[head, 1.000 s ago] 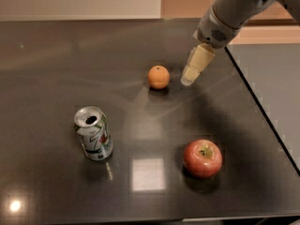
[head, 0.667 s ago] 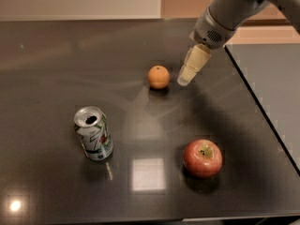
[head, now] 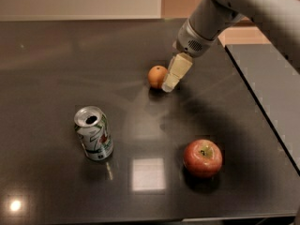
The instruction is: Move orange near 7up can
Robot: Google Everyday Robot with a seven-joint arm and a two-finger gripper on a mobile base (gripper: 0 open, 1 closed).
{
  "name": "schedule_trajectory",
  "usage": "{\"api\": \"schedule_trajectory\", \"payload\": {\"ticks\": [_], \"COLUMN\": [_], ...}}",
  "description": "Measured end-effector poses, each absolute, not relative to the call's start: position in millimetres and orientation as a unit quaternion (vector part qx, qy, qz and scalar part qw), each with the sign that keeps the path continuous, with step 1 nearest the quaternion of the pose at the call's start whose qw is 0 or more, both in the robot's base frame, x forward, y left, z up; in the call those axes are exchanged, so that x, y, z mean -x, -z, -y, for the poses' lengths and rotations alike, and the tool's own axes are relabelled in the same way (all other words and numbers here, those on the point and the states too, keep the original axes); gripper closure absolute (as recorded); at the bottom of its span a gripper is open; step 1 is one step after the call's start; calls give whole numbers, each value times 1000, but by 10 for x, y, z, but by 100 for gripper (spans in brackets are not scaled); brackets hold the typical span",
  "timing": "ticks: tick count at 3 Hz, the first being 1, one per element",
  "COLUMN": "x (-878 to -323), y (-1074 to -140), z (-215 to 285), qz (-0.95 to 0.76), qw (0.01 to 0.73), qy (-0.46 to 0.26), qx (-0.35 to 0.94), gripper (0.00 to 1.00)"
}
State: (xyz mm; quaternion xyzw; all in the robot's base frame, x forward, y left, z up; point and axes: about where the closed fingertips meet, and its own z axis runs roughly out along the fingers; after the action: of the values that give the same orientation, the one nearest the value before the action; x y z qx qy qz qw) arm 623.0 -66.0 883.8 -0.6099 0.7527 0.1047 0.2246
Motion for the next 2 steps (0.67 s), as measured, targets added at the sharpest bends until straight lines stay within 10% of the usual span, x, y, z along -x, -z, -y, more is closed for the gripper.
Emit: {"api": "schedule_trajectory", "payload": {"ticks": [2], "x": [-6217], "y": [-8605], "z": [455], "qz": [-745], "qw": [202], "qy": [-118], "qx": [625], "gripper": [0]}}
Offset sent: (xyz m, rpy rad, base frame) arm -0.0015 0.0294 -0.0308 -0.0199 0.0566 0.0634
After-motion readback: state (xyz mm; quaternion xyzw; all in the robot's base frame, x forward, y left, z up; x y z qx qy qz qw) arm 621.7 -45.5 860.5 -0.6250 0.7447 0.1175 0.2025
